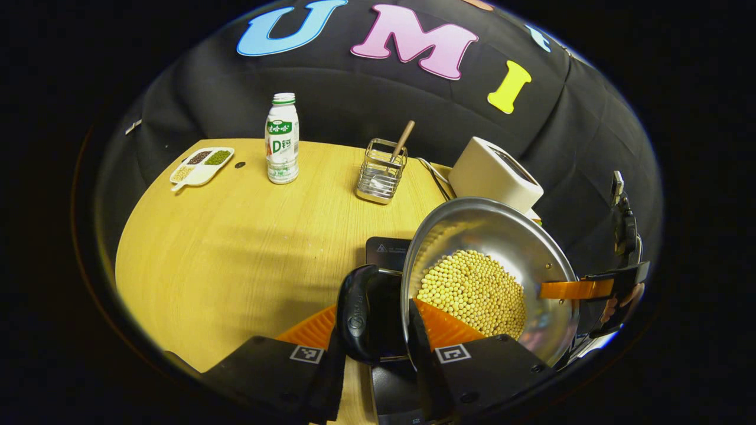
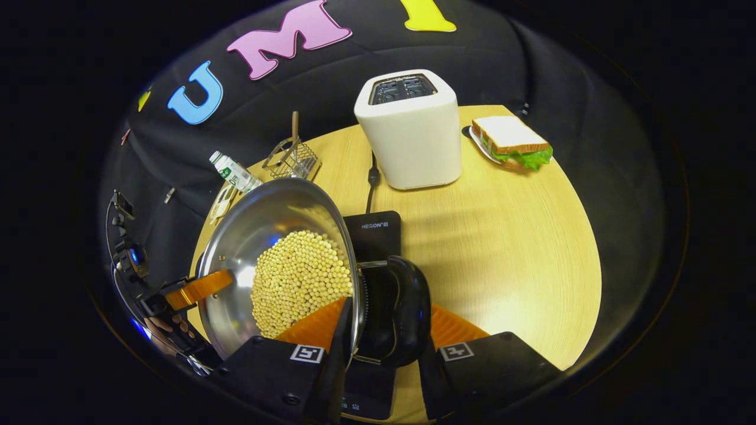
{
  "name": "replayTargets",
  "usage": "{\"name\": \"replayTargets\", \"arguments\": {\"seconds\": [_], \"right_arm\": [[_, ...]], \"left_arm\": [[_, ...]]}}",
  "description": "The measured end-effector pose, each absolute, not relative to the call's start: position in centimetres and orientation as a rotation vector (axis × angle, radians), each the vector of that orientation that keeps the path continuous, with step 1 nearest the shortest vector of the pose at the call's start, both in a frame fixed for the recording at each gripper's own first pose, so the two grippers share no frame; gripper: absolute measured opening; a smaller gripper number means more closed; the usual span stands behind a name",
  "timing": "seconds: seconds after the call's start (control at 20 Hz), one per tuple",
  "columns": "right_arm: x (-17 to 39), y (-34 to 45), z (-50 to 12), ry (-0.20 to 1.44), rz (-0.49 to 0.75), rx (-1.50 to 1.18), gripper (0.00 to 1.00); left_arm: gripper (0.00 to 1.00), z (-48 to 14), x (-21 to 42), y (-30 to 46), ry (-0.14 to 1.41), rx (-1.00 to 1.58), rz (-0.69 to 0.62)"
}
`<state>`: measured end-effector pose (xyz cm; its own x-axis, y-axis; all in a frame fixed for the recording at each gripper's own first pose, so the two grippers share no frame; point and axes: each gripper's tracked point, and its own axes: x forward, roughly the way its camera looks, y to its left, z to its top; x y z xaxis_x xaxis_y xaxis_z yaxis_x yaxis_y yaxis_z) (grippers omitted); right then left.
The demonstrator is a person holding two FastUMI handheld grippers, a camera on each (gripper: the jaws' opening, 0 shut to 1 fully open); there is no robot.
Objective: First push the handle of the pot to place it horizontally, then grasp the pot with both hands and set it on the induction cooktop.
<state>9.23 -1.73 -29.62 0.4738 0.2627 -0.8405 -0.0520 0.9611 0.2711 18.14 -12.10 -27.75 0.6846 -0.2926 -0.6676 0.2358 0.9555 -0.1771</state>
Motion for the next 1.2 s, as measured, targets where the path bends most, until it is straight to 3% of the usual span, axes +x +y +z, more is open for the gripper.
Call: {"name": "replayTargets", "arguments": {"seconds": [0.2,0.25,0.3,0.45,0.5,0.65,0.75,0.85,0.9,0.95,1.2], "right_arm": [[9.6,-1.7,-30.2,1.058,0.191,0.249,0.56],[9.8,-1.8,-30.5,1.055,0.199,0.247,0.51],[9.9,-1.8,-30.6,1.055,0.202,0.255,0.56],[9.9,-1.8,-30.4,1.046,0.209,0.261,0.56],[9.9,-1.7,-30.4,1.044,0.212,0.264,0.51],[10.1,-1.7,-30.3,1.026,0.216,0.275,0.56],[10.2,-1.8,-30.2,1.013,0.214,0.291,0.51],[10.2,-1.8,-30.2,1.002,0.212,0.298,0.56],[10.2,-1.8,-30.2,0.997,0.211,0.299,0.51],[10.2,-1.8,-30.1,0.994,0.209,0.304,0.55],[10.1,-1.9,-30.2,0.974,0.198,0.306,0.57]], "left_arm": [[0.55,-28.4,18.5,-12.2,0.751,-0.071,-0.292],[0.54,-28.4,18.3,-12.1,0.750,-0.086,-0.284],[0.53,-28.5,18.4,-12.1,0.751,-0.101,-0.279],[0.55,-28.7,18.2,-12.0,0.756,-0.125,-0.257],[0.56,-28.8,18.2,-12.0,0.758,-0.125,-0.251],[0.56,-28.9,18.1,-12.0,0.766,-0.124,-0.237],[0.57,-28.9,18.1,-12.0,0.777,-0.127,-0.233],[0.55,-29.0,18.0,-11.9,0.787,-0.126,-0.226],[0.58,-29.0,18.0,-11.9,0.789,-0.123,-0.221],[0.56,-29.0,18.0,-11.9,0.791,-0.122,-0.216],[0.60,-29.4,17.9,-11.9,0.807,-0.114,-0.193]]}}
